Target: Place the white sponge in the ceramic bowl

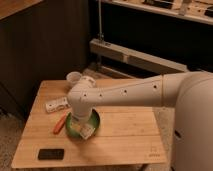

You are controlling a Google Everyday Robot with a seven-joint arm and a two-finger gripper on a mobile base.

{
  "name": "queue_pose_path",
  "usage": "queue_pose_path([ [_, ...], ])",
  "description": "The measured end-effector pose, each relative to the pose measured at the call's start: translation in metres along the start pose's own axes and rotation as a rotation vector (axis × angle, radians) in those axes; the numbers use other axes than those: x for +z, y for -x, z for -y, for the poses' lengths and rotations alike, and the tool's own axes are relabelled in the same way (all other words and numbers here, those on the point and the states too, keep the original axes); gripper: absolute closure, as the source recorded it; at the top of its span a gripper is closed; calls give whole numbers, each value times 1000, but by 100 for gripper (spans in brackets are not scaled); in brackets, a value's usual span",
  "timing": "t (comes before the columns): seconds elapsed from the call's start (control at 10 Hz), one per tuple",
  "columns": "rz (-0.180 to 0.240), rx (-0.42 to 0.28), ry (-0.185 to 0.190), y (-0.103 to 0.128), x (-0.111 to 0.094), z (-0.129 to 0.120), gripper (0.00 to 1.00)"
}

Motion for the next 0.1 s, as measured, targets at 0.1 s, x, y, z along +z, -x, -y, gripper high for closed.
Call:
queue_pose_path([
  [0.1, 2, -3, 3, 1, 2, -2, 55],
])
